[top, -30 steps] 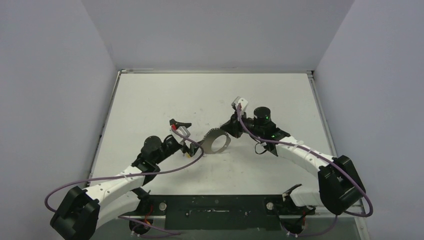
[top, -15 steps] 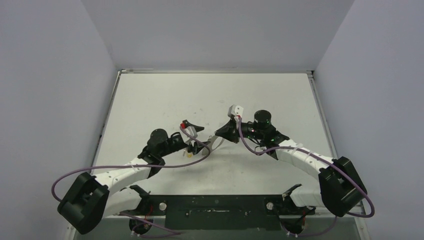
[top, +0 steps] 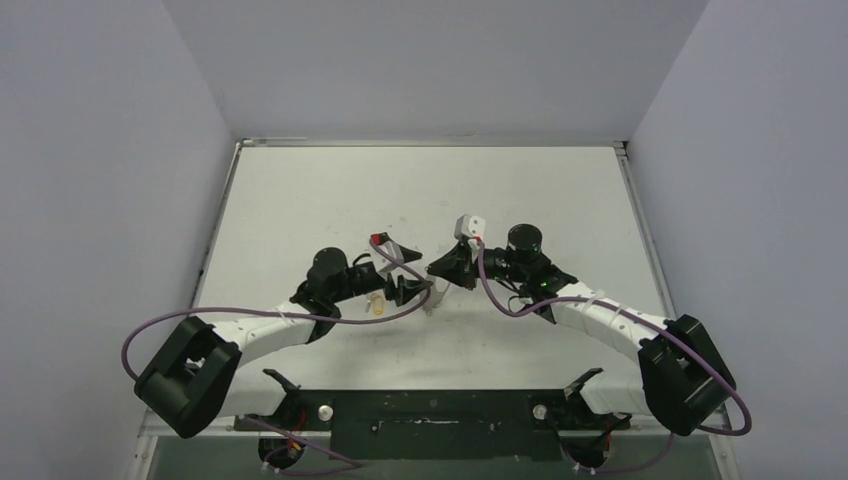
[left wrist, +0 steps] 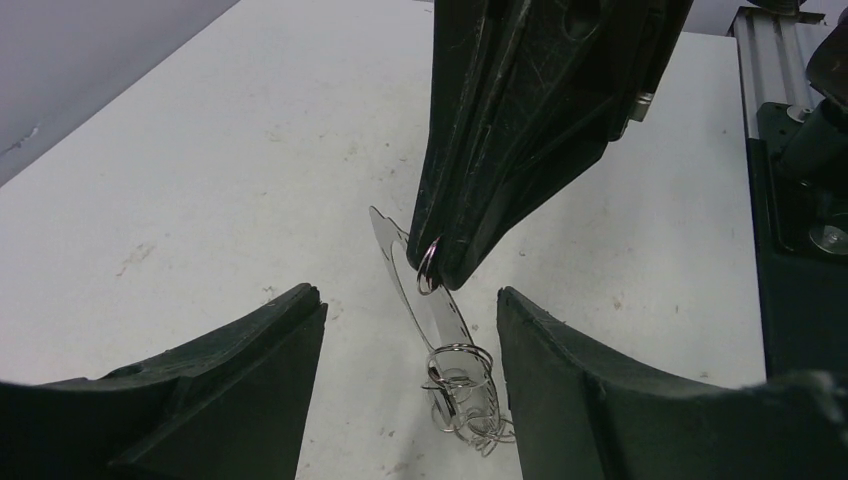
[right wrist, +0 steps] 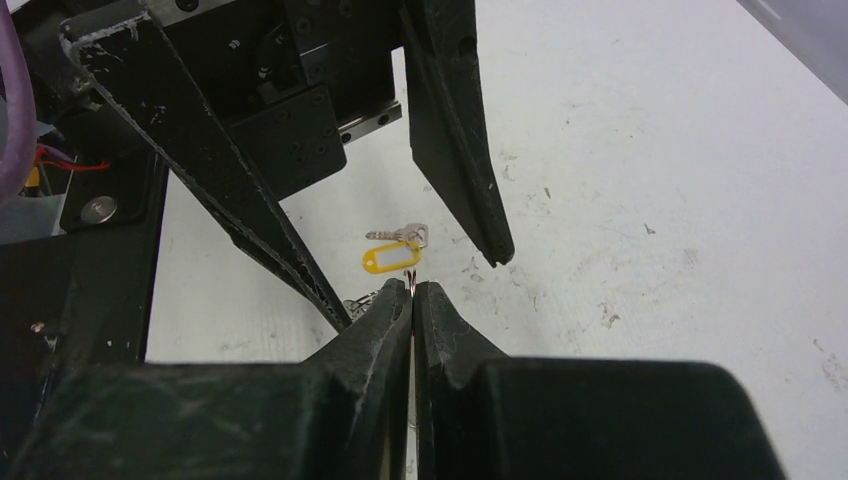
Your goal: Put the keys on the keyring
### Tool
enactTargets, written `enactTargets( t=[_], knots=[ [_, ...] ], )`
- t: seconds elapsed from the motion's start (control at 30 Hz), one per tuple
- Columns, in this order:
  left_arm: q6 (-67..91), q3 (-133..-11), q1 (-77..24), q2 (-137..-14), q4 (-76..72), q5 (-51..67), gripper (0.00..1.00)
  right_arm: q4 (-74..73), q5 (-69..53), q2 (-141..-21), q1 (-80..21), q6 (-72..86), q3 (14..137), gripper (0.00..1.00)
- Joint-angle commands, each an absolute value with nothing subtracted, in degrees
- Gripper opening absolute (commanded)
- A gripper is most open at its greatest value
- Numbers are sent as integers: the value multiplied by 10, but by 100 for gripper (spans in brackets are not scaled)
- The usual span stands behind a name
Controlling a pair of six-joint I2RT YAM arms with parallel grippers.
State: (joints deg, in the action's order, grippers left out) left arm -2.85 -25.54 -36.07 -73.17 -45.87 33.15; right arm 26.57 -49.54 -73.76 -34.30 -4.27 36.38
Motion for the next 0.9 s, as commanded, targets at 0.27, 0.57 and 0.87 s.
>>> enactTargets(
  t=[0.27,0.57,0.87],
  knots=[
    [-26,-281,-373,-760,-482,308,33,348,-493,-707,-352,-29,347,0],
    [-19,-234,-372,-744,-579,271,0,345,-499,-719,-354,-28,340,0],
    [-41,-245,-372,-700,-495,266,0,272,-474,-700,-354,-67,354,18]
  ],
)
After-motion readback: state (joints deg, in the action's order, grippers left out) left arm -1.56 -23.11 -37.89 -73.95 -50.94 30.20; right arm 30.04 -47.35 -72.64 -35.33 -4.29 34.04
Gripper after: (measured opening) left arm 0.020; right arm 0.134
